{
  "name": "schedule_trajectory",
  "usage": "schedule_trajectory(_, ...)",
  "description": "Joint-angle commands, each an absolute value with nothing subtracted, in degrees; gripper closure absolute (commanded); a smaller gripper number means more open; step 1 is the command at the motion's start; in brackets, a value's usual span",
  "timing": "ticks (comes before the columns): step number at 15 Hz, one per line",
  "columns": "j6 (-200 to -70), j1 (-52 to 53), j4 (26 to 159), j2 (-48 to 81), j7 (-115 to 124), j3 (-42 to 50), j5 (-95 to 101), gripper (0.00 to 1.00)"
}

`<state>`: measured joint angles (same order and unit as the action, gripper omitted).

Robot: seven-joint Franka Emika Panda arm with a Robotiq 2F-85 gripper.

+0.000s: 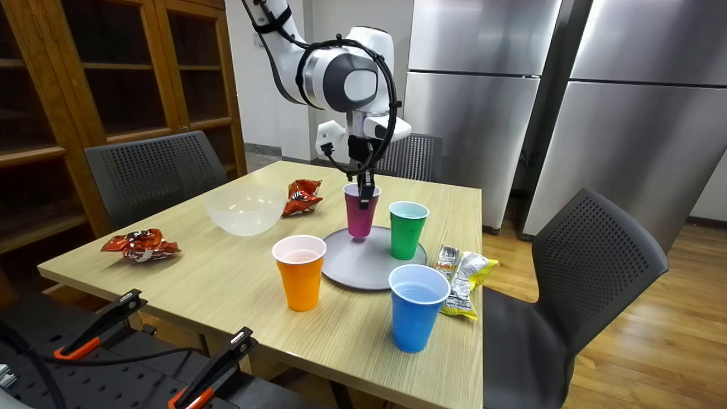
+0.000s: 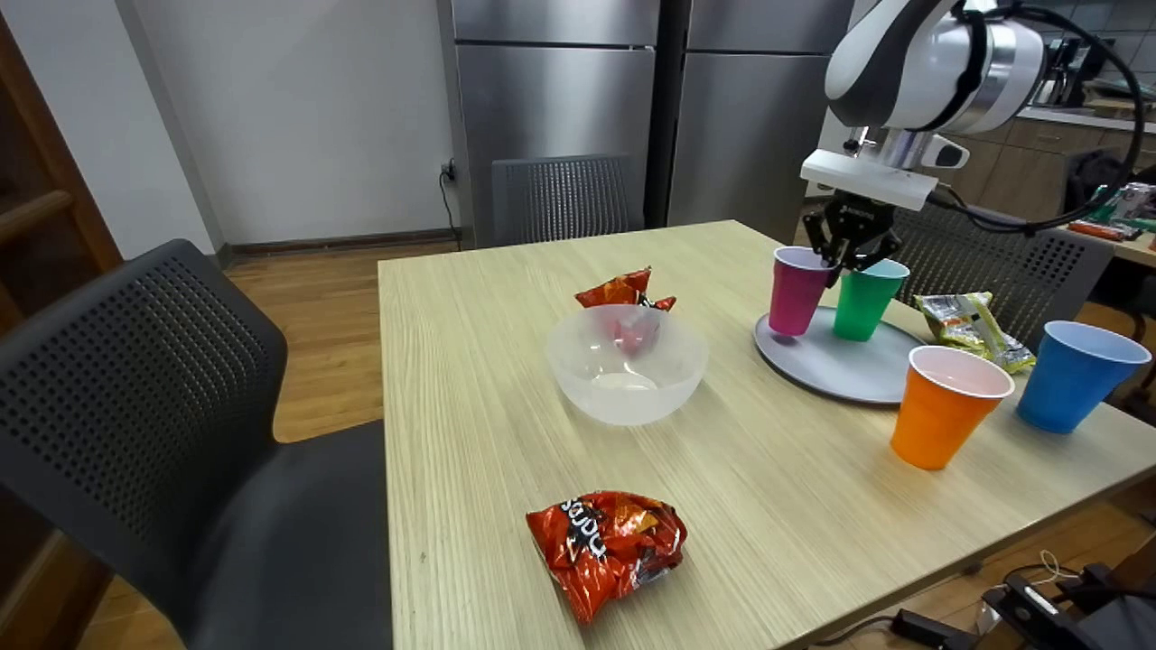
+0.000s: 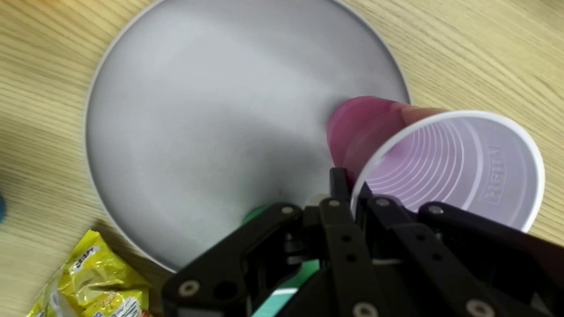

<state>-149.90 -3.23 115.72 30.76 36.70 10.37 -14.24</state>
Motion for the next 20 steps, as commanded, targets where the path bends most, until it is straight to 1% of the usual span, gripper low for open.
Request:
schedule_trajectory(1,-147.5,-3.9,114.1,31.7,36.9,10.1,-15.2,0.99)
schedule_trajectory(7,-146.9,-4.0,113.6,32.6,36.8,10.1,-15.2,0.99)
schedule_trajectory(8,-146.8,-4.0,113.8,32.4,36.7,10.0,-15.2,0.71)
schedule_trajectory(9,-147.1,-3.9,114.1,32.1,36.6,10.0,-15.2,0.70)
schedule_trajectory(11,-147.8,-4.0,115.1,31.1,36.2,9.8,-15.4,0.57)
schedule_trajectory(12,-148.1,-4.0,115.6,30.6,35.8,9.6,-15.5,0.49)
schedule_trajectory(14,-149.1,-4.1,116.8,29.2,35.3,9.3,-15.8,0.35)
schedule_trajectory(18,-149.5,-4.3,119.1,25.9,33.8,8.7,-16.2,0.05)
schedule_trajectory(19,-149.5,-4.1,119.8,24.9,33.8,8.9,-16.0,0.01)
schedule_trajectory(20,-149.2,-4.1,120.6,23.9,33.4,8.8,-15.9,0.00)
